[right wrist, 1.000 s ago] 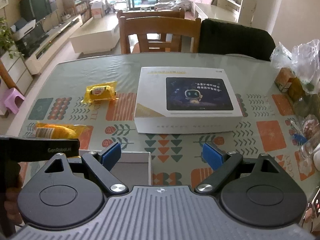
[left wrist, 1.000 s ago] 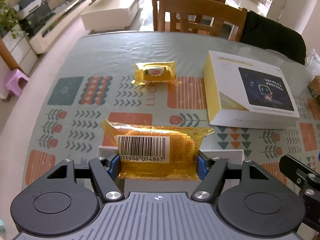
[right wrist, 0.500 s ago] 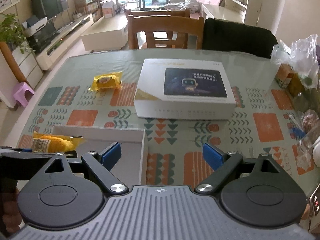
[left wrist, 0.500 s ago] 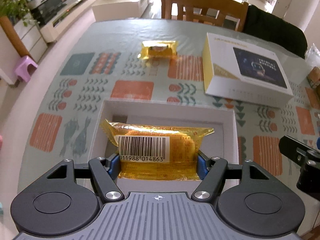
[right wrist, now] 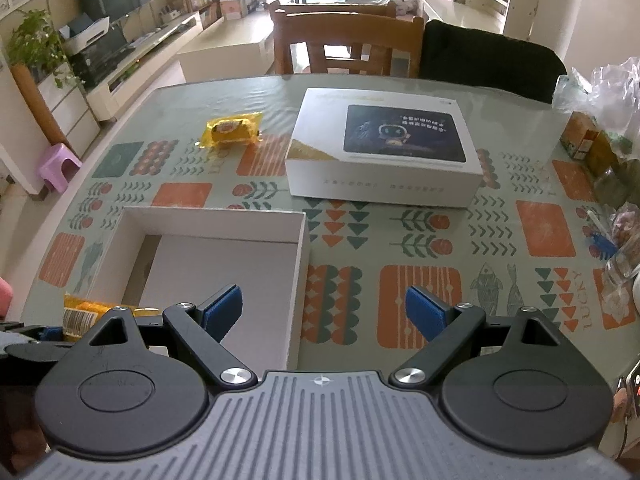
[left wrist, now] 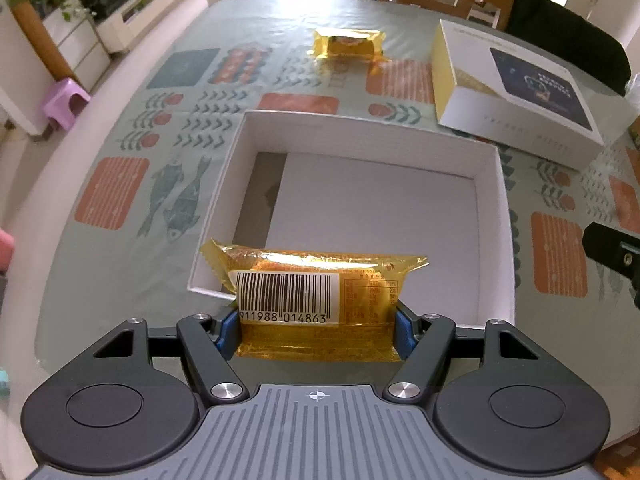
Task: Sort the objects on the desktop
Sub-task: 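Carry the snack cake over the white box and open the left gripper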
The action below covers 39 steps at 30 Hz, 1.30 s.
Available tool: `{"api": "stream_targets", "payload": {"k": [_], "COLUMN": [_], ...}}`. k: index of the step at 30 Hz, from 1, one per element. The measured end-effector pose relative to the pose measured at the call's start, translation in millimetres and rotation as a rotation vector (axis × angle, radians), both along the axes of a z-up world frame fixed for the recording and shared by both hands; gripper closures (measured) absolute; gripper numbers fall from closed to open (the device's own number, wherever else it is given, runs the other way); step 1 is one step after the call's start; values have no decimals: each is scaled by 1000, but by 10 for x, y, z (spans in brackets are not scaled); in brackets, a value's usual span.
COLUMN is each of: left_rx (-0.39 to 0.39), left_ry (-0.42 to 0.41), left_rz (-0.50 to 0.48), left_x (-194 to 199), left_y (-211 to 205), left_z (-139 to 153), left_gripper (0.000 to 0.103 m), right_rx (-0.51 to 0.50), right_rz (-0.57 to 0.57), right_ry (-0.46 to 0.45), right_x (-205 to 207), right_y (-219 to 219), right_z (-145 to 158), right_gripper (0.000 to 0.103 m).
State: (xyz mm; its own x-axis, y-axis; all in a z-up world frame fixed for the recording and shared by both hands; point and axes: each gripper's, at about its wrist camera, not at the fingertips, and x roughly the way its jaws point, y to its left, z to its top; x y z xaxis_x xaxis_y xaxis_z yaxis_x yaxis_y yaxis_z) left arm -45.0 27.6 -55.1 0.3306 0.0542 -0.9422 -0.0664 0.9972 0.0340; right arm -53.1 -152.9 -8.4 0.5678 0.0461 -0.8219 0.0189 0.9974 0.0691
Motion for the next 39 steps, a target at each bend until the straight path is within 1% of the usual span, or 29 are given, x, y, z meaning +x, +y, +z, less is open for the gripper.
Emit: {"api": "stream_targets", "payload": {"k": [10, 17, 21, 27, 34, 36, 39], "left_rx": [6, 4, 4, -15, -22, -4, 1], "left_ry": [3, -1, -7, 7, 64, 72, 89], "left_rz": [-51, -78, -105, -124, -120, -114, -99], "left_x": [40, 246, 421, 644, 752, 763, 789], "left_y": [20, -2, -34, -85, -102, -81, -14], "left_z": [6, -26, -91, -331, -637, -702, -787], "left_gripper": [35, 35, 35, 34, 34, 34, 34], "right_rx": [-1, -9, -20, -36, -55, -60, -68], "right_rz": [-5, -27, -35, -48, -63, -67, -74], "right_ry": [6, 19, 33, 54, 80, 87, 98], "right_x": [17, 116, 174, 260, 361, 390, 433], "right_y": [43, 38, 36, 33, 30, 29, 27], "right_z": [-18, -35, -61, -100, -145, -158, -178], "right_gripper": [0, 0, 0, 0, 0, 0, 0]}}
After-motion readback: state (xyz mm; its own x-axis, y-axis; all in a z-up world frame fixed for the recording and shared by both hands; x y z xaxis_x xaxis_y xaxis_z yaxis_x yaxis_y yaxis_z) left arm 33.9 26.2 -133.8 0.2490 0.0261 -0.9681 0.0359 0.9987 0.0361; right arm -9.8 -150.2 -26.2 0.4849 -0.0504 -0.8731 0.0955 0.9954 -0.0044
